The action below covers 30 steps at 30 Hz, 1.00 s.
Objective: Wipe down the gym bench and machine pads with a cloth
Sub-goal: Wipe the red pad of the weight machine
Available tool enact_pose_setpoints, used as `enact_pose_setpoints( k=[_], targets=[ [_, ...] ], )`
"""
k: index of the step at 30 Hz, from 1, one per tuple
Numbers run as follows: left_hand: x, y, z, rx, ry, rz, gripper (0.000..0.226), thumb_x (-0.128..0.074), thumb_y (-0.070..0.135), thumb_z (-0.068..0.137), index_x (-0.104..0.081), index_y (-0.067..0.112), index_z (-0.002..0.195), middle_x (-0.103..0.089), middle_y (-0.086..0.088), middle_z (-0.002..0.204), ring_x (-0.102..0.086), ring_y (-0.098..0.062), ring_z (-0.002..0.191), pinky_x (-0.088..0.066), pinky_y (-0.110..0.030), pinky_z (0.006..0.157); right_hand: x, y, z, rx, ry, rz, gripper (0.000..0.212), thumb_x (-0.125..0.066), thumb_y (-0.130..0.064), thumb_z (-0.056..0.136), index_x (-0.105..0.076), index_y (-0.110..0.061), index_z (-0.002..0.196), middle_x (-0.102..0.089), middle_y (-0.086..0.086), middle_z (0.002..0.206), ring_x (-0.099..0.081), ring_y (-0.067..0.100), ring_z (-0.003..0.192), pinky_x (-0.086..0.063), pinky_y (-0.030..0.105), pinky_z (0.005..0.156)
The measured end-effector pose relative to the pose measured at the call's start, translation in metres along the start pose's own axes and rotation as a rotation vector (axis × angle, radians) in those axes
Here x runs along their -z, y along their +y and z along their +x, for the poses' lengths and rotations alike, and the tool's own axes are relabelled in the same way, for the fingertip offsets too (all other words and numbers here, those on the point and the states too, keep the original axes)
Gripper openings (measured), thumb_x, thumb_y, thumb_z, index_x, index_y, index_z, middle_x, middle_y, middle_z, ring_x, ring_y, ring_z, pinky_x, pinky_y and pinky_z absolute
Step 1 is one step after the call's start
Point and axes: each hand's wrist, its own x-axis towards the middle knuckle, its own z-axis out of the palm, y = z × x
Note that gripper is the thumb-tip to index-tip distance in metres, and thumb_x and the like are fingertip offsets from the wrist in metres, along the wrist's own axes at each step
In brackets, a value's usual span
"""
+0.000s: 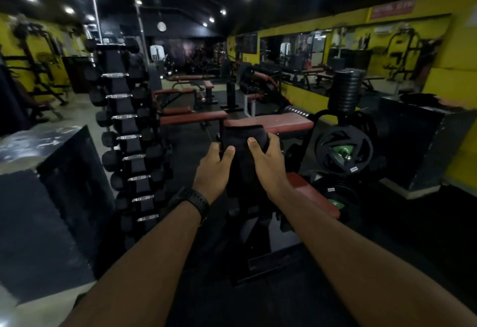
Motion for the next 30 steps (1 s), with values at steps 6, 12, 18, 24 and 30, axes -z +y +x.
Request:
enact_pose_setpoints(
  k=[6, 12, 18, 24, 30],
  targets=[
    [-0.010, -0.069, 0.133, 0.021, -0.068, -0.022, 0.033, -0.047, 0.046, 0.104, -0.052, 0.014, 0.099, -0.066, -0.003, 0.097, -0.064, -0.024, 0.093, -0.052, -0.045, 0.085, -0.066, 0.045, 0.113, -0.022, 0.009, -0.085, 0.047, -0.061, -0.046, 0.098, -0.048, -0.023, 0.136, -0.064, -0.004, 0.118, -0.062, 0.016, 0.108, -0.053, 0.042, 0.096],
    [-0.045, -0.119, 0.256, -0.021, -0.100, 0.021, 0.028, -0.049, 0.045, 0.104, -0.054, 0.018, 0.107, -0.066, 0.001, 0.099, -0.064, -0.021, 0.093, -0.052, -0.044, 0.086, -0.111, 0.109, 0.236, -0.075, 0.055, -0.039, 0.040, -0.060, -0.043, 0.099, -0.053, -0.023, 0.132, -0.062, -0.011, 0.109, -0.062, 0.015, 0.106, -0.052, 0.035, 0.089],
    [-0.072, -0.159, 0.394, 0.059, -0.129, 0.084, 0.026, -0.046, 0.045, 0.105, -0.052, 0.021, 0.112, -0.066, 0.000, 0.105, -0.064, -0.025, 0.098, -0.052, -0.044, 0.086, -0.164, 0.158, 0.379, -0.078, 0.009, -0.037, 0.026, -0.061, -0.038, 0.099, -0.054, -0.029, 0.122, -0.065, -0.010, 0.111, -0.063, 0.011, 0.106, -0.053, 0.043, 0.097],
    [-0.103, -0.205, 0.506, 0.098, -0.186, 0.196, 0.029, -0.045, 0.047, 0.105, -0.051, 0.020, 0.112, -0.065, 0.000, 0.099, -0.063, -0.025, 0.090, -0.052, -0.043, 0.079, -0.198, 0.203, 0.480, -0.108, -0.003, -0.099, 0.025, -0.059, -0.033, 0.101, -0.052, -0.022, 0.122, -0.064, -0.006, 0.110, -0.062, 0.013, 0.105, -0.051, 0.036, 0.092],
    [-0.156, -0.269, 0.617, 0.043, -0.267, 0.330, 0.030, -0.048, 0.046, 0.102, -0.052, 0.016, 0.102, -0.060, -0.004, 0.104, -0.057, -0.030, 0.099, -0.051, -0.046, 0.082, -0.219, 0.268, 0.578, -0.203, 0.013, -0.179, 0.022, -0.056, -0.024, 0.103, -0.051, -0.015, 0.122, -0.061, 0.000, 0.118, -0.060, 0.016, 0.111, -0.050, 0.032, 0.092]
  ],
)
